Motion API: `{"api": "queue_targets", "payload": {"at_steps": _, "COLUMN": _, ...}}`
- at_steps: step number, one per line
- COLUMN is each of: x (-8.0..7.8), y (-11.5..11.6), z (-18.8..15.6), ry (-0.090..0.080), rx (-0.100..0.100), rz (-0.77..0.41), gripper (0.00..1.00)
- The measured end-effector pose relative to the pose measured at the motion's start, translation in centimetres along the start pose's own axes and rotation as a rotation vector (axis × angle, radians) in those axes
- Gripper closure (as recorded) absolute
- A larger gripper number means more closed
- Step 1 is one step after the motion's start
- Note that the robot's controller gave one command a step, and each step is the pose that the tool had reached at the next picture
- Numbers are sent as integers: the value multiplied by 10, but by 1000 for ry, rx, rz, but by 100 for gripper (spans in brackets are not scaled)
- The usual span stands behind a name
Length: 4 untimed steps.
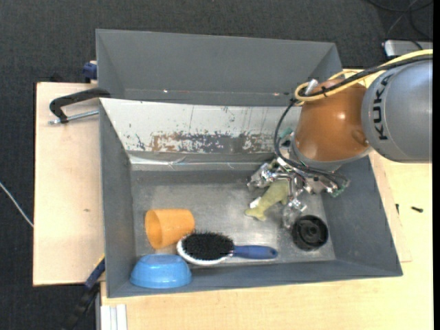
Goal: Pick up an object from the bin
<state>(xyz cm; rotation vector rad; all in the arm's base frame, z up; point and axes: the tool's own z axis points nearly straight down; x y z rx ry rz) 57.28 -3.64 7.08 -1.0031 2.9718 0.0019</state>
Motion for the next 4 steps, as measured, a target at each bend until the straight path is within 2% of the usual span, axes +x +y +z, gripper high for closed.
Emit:
{"api": "queue_targets", "payload": {"at_steps": 1, "x": -2, "y": 0, "z": -2, "ry": -1, "rx": 0, "rz": 1, "gripper": 0}}
{"api": "queue_targets", "payload": {"at_steps": 2, "x": -2, "y": -1, "z": -3, "ry": 1, "rx": 2, "rz": 3, "gripper": 100}}
{"api": "queue_targets", "payload": {"at_steps": 3, "x": -5, "y": -3, "z": -88, "ry": -7, "rx": 8, "rz": 5, "gripper": 100}}
{"api": "queue_targets", "payload": {"at_steps": 4, "x": -8, "y": -3, "z": -105, "ry": -3, "rx": 4, "rz": 7, "gripper": 100}}
